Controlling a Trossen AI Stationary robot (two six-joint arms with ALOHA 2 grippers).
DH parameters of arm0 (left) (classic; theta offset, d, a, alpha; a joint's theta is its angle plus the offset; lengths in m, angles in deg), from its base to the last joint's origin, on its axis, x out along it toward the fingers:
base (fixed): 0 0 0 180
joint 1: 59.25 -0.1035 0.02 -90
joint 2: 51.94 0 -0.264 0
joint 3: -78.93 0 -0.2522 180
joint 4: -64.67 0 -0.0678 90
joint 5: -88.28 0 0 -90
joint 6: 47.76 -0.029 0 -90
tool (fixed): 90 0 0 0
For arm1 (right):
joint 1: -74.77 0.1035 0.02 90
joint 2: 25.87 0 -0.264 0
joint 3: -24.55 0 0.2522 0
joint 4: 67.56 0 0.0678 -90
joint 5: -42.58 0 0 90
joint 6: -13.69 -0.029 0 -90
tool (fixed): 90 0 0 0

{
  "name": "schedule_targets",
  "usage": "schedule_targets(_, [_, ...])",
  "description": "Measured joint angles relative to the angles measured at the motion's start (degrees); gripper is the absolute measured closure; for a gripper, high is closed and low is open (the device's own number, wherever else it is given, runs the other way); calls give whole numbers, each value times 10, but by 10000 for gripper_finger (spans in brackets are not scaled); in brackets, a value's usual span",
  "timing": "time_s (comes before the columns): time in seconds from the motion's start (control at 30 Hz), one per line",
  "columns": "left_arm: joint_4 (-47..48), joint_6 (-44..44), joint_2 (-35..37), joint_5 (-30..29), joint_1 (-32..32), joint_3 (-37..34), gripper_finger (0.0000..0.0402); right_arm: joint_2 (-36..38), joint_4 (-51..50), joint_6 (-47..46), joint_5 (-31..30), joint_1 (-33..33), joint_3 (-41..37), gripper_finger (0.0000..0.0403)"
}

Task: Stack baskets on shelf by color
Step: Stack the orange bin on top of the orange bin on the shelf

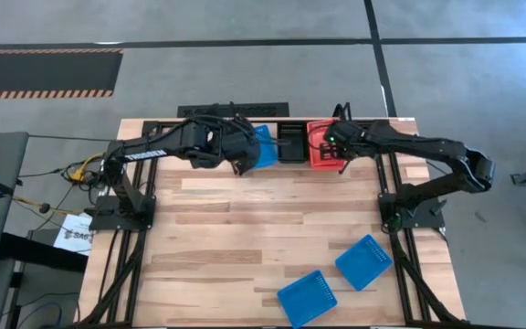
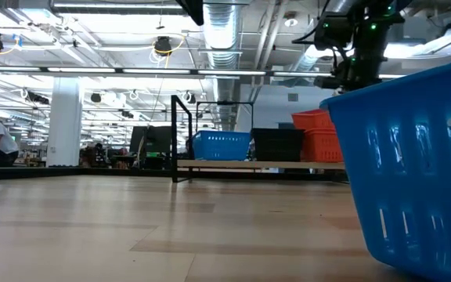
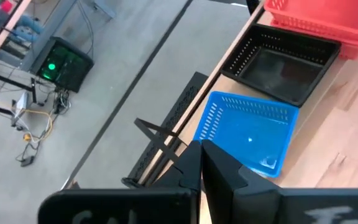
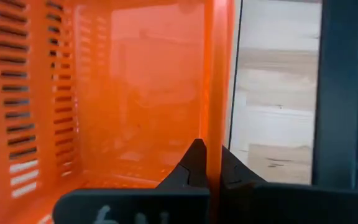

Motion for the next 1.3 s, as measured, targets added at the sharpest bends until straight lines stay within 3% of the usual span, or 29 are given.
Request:
schedule_targets(0.43, [-22, -43, 0, 19, -18, 0, 402, 2, 1, 7, -12, -4, 1, 395])
schedule_targets(0.97, [-40, -43, 0, 19, -18, 0, 401, 2, 27, 62, -15, -4, 11, 282])
schedule_targets(1.3, [-44, -42, 0, 19, -18, 0, 401, 2, 26, 138, -17, -4, 114, 240])
